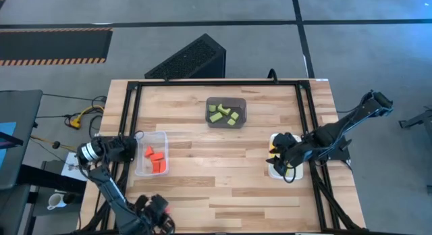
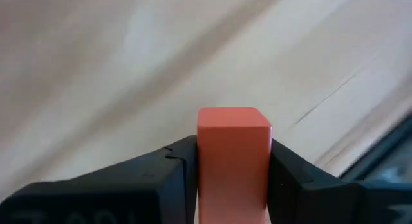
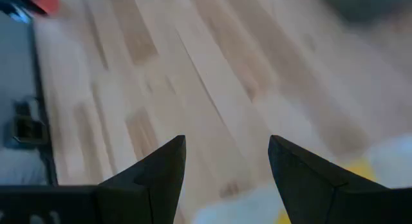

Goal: Sort & place blocks by color
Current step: Put the orange block into the transparent bin

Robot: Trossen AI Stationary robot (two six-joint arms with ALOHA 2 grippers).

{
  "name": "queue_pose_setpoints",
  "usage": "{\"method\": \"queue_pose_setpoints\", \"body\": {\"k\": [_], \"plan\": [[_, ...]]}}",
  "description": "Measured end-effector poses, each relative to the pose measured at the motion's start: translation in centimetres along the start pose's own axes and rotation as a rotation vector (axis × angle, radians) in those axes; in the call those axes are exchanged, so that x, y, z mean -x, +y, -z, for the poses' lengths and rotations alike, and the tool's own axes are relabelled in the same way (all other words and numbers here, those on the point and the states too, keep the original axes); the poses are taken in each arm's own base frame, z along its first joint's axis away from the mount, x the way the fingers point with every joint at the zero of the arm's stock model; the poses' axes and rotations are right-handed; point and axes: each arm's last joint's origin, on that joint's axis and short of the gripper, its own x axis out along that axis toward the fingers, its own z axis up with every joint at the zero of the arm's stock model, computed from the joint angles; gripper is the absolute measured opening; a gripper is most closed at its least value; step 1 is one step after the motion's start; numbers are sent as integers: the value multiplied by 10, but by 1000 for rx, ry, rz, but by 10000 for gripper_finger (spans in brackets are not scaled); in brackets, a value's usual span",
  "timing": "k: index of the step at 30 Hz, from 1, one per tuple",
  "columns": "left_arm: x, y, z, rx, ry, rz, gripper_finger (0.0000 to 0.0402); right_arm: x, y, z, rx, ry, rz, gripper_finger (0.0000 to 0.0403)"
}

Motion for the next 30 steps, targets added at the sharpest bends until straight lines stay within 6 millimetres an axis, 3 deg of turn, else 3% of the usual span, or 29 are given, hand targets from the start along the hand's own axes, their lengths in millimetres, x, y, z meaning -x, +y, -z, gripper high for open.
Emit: {"method": "queue_pose_setpoints", "body": {"k": [6,10,13,19,25,30], "plan": [[37,9,-40,-72,-319,71,94,16,23,-26,134,-243,-109,246],[66,38,-64,-62,-528,-28,94,21,34,-37,220,-384,-179,246],[76,56,-81,-39,-497,-192,94,24,38,-42,253,-445,-199,246],[44,79,-109,-1,-283,-307,94,22,33,-49,243,-467,-171,246],[18,114,-117,36,-240,-551,96,19,34,-50,219,-461,-173,246],[9,116,-116,45,-230,-531,124,20,34,-49,219,-460,-177,246]]}}
